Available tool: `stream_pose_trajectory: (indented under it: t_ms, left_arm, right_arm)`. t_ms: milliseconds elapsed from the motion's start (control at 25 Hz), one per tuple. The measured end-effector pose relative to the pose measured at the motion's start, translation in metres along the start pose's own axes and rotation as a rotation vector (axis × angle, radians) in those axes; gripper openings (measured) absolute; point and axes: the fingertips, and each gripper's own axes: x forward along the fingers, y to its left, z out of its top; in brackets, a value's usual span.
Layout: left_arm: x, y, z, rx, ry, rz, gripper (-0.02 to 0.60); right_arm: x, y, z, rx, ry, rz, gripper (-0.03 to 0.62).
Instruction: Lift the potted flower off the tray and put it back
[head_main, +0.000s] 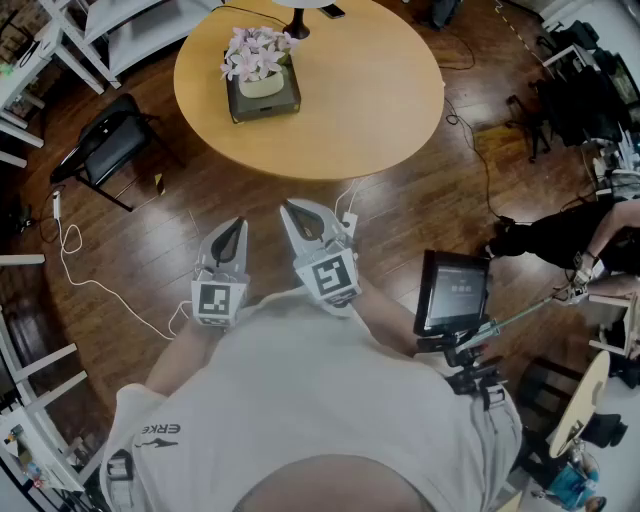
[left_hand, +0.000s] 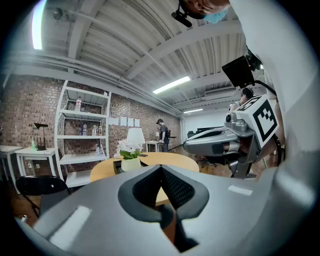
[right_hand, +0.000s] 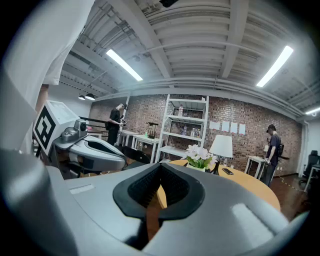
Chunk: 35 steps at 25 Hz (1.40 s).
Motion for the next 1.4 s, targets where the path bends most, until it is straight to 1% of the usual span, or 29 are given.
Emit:
stream_pose_trajectory:
  t_ms: [200, 360, 640, 800, 960, 1040, 1160, 1400]
  left_arm:
    - [0.068, 0.008, 0.02, 0.002, 0.0, 0.027, 0.002]
    - [0.113, 0.016, 0.029, 0.004, 0.019, 0.057, 0.002]
    - [0.163, 0.032, 0.034, 0.005, 0.044, 0.118, 0.002]
    - [0.177, 0.044, 0.035, -0.004, 0.057, 0.134, 0.002]
    - [0.192, 0.062, 0.024, -0.03, 0.079, 0.122, 0.002]
    - [0.203, 0.073, 0.014, -0.03, 0.07, 0.107, 0.002]
    - [0.213, 0.088, 0.003, -0.028, 0.073, 0.07, 0.002]
    - [0.23, 0.122, -0.004, -0.025, 0.076, 0.005, 0.002]
  right_arm:
    - [0.026, -0.068, -0.005, 0.016, -0.009, -0.001, 0.014]
    - [0.046, -0.113, -0.007, 0.038, 0.001, 0.023, 0.014]
    - [0.082, -0.161, -0.013, 0.057, 0.001, 0.078, 0.014]
    - [0.098, -0.175, -0.018, 0.071, 0.021, 0.087, 0.014]
    - [0.118, -0.182, -0.026, 0.075, 0.046, 0.071, 0.014]
    - [0.131, -0.186, -0.032, 0.069, 0.062, 0.051, 0.014]
    - [0.146, -0.187, -0.038, 0.071, 0.089, 0.02, 0.014]
    - [0.171, -0.19, -0.035, 0.055, 0.135, -0.036, 0.014]
